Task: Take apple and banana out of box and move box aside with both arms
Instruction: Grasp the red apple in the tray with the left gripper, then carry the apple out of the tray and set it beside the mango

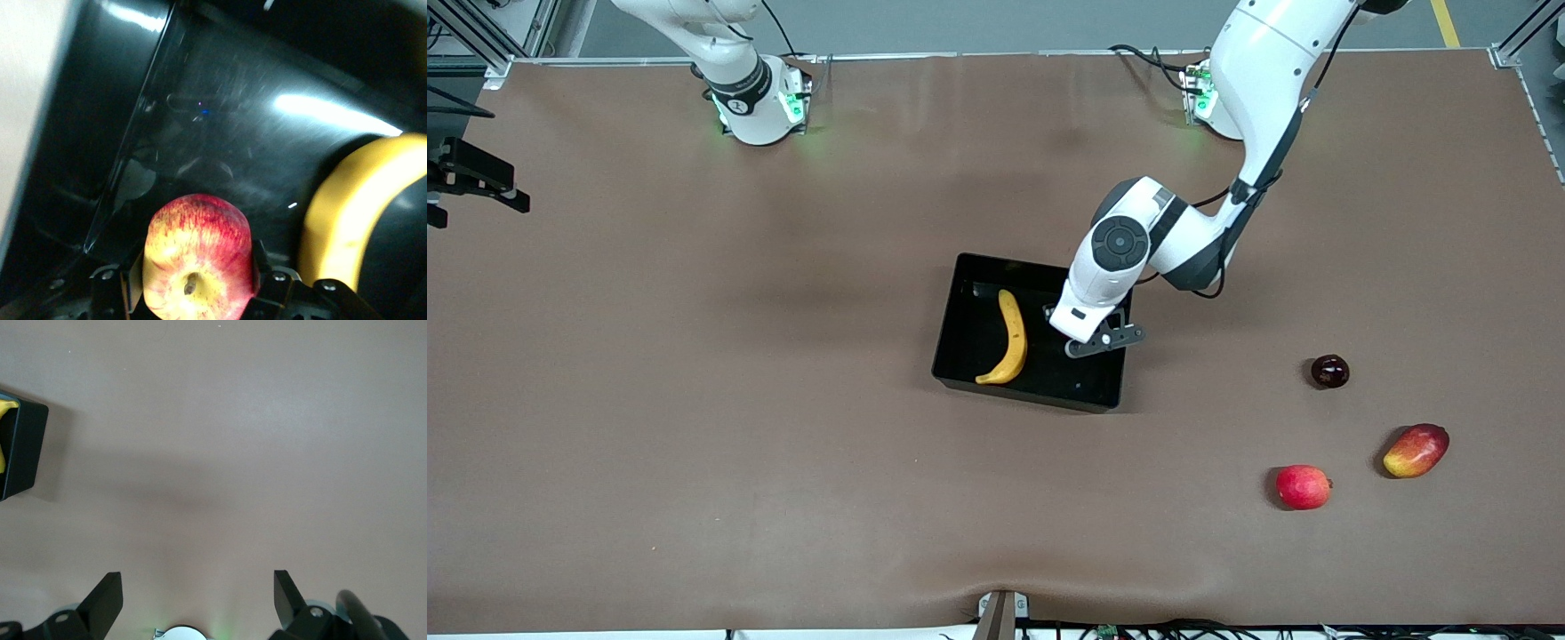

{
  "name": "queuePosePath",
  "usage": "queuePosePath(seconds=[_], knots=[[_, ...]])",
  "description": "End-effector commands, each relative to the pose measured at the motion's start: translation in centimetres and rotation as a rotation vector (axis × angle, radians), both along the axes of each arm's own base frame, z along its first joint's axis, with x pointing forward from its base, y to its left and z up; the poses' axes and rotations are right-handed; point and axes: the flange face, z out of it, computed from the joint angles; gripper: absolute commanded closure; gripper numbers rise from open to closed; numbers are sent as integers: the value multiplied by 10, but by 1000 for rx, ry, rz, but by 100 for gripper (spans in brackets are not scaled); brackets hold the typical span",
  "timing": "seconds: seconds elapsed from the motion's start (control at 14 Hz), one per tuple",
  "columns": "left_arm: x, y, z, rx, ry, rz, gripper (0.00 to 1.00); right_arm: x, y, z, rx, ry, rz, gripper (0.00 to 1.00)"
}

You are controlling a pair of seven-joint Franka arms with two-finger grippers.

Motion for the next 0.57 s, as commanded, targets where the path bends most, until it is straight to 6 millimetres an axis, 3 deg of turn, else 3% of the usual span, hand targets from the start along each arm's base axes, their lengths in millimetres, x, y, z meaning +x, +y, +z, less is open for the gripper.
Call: queuePosePath(seconds=[0.0,0.07,0.21,0.36,0.5], knots=[[36,3,82,8,-57,36,100,-5,-1,3,17,-2,-16,0],[49,4,108,9,-65,48,100,-5,-1,3,15,-2,-17,0],[77,32,149,13,-90,71,100,-5,-1,3,17,-2,-16,0],[104,89,169,11,-117,15,100,-5,-1,3,17,0,-16,0],[126,142,168,13,-122,-70,100,-6,-1,3,16,0,-17,0]])
